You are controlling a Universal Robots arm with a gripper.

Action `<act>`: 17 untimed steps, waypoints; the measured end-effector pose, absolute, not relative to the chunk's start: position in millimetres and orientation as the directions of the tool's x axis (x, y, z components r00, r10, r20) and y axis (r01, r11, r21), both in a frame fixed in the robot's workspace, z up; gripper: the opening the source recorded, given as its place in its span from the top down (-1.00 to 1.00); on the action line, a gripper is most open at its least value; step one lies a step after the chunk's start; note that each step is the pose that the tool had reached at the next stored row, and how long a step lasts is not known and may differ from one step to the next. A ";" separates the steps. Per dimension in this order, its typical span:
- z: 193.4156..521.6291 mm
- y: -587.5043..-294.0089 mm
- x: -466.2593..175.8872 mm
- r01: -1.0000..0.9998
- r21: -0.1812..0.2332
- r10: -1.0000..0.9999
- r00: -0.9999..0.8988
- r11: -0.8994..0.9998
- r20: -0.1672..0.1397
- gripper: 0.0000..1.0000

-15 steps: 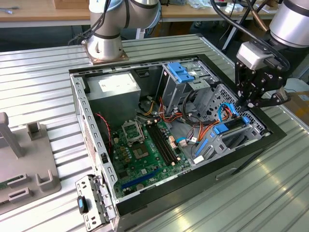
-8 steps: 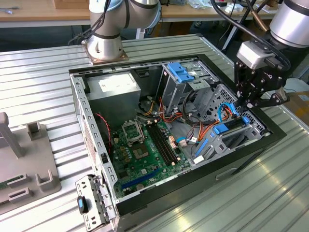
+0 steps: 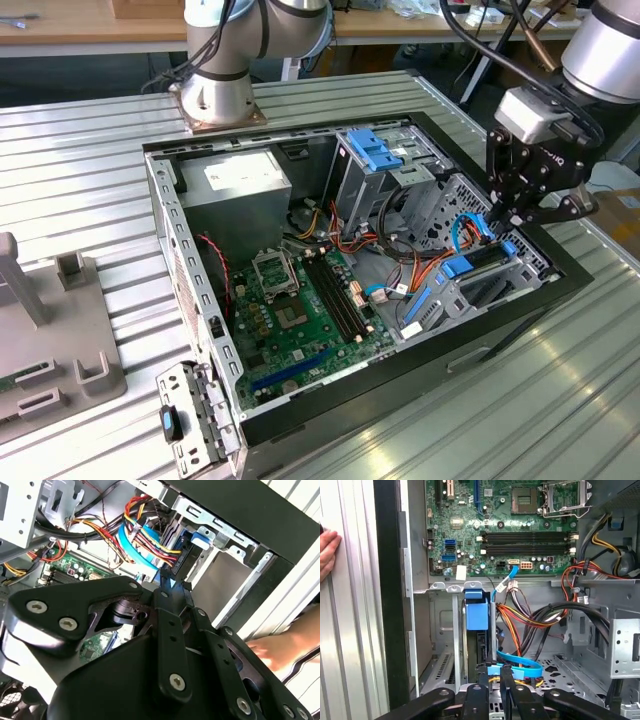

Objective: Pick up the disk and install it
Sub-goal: 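Insert the first disk wire, then insert the second disk wire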

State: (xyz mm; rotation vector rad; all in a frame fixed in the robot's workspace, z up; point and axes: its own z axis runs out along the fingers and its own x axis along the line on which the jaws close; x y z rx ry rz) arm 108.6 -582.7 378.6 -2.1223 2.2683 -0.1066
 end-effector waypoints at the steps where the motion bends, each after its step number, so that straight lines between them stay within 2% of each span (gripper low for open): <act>1: 377.6 -582.8 111.2 -0.993 -0.072 -0.995 -0.097 0.095 0.022 0.51; 17: 377.4 -585.5 111.2 -0.991 -0.072 -0.994 -0.111 0.109 0.021 0.51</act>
